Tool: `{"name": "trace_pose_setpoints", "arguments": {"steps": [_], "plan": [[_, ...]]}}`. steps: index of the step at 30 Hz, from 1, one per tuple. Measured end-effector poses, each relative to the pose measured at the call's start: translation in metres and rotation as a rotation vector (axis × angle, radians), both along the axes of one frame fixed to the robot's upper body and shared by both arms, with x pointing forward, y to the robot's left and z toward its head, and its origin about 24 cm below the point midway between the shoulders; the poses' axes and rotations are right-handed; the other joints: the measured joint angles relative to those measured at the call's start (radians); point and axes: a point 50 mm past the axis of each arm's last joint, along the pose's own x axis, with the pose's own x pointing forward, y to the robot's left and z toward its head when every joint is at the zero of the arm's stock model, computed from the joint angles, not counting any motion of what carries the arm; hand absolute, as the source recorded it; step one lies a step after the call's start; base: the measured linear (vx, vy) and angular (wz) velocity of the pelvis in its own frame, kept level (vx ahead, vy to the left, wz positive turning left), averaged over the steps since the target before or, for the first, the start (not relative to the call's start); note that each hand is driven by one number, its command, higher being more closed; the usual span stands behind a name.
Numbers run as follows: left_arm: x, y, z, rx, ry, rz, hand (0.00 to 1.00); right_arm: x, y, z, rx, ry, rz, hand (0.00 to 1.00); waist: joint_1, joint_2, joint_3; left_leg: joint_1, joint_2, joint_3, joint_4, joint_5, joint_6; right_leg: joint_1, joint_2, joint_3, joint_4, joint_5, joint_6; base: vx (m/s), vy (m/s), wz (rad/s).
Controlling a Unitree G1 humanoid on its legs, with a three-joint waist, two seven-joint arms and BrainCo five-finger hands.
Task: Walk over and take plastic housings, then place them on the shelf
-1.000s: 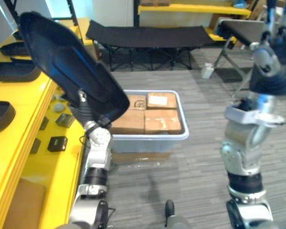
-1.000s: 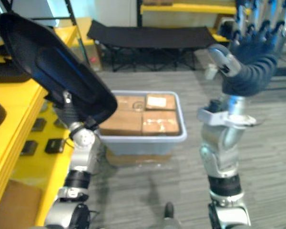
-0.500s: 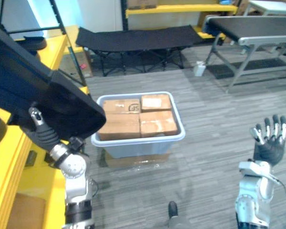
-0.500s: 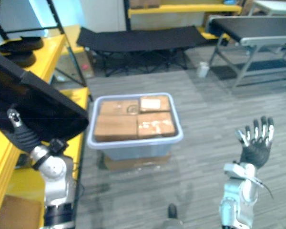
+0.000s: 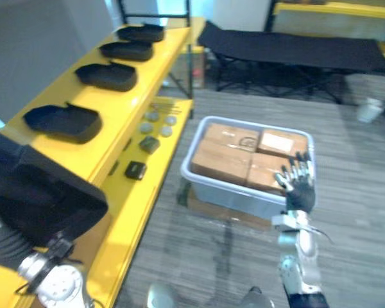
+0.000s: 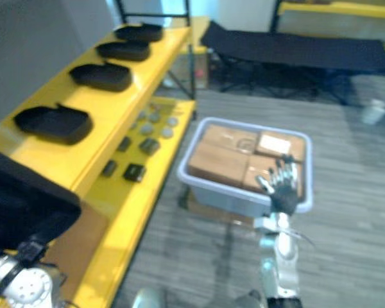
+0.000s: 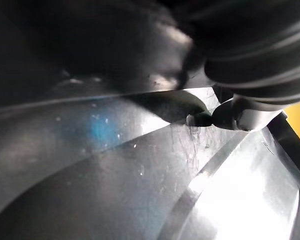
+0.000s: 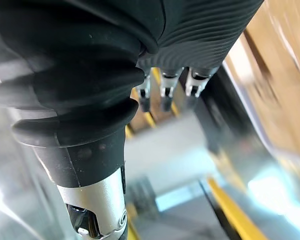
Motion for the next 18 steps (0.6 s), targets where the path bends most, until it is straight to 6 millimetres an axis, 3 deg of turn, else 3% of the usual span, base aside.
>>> {"name": "trace_pose_setpoints", "arguments": {"steps": [5,9,11,14,16,17,18], "plan": [[-0.039,0.020,0.000,0.036,0.062,0.180,1.00,0.022,0.053,0.012,-0.069,-0.042,0.202,0.00,0.128,-0.015,0.002,-0.037,-0.054,-0.137,0.013,0.000,0.001,0.081,-0.025,-0.139,0.003,-0.045,0.018,0.08,-0.007,0.77],[-0.056,0.020,-0.002,0.022,0.062,0.210,1.00,0.025,0.083,0.019,-0.138,-0.062,0.302,0.00,0.188,-0.032,0.000,-0.037,-0.069,-0.177,0.013,-0.001,0.000,0.111,-0.028,-0.167,0.003,-0.055,0.011,0.05,-0.015,0.34],[-0.060,0.017,0.002,0.034,0.051,0.202,1.00,0.025,0.091,0.017,-0.164,-0.038,0.334,0.00,0.193,-0.046,-0.005,-0.037,-0.069,-0.174,0.016,-0.009,0.003,0.113,-0.028,-0.167,-0.005,-0.056,0.011,-0.01,0.009,-0.06],[-0.058,0.016,0.004,0.044,0.055,0.177,1.00,0.025,0.086,0.012,-0.184,-0.004,0.338,0.00,0.180,-0.051,-0.007,-0.039,-0.070,-0.165,0.031,-0.022,0.013,0.119,-0.027,-0.165,-0.015,-0.058,0.007,-0.04,0.029,-0.09],[-0.053,0.015,0.005,0.048,0.053,0.145,1.00,0.022,0.074,0.003,-0.190,0.038,0.323,0.00,0.155,-0.060,-0.012,-0.070,-0.076,-0.163,0.073,-0.032,0.030,0.147,-0.027,-0.196,-0.017,-0.058,0.007,-0.05,0.042,0.59],[-0.042,0.012,0.011,0.077,0.039,0.069,1.00,0.015,0.055,-0.002,-0.200,0.054,0.271,0.00,0.120,-0.063,-0.012,-0.137,-0.075,-0.127,0.144,-0.030,0.039,0.193,-0.021,-0.283,-0.026,-0.059,0.008,-0.03,0.043,1.23],[-0.038,0.012,0.015,0.094,0.035,0.040,1.00,0.012,0.047,-0.005,-0.202,0.067,0.242,0.00,0.116,-0.065,-0.011,-0.153,-0.069,-0.108,0.166,-0.028,0.043,0.208,-0.018,-0.310,-0.028,-0.059,0.009,-0.01,0.074,1.33]]}}
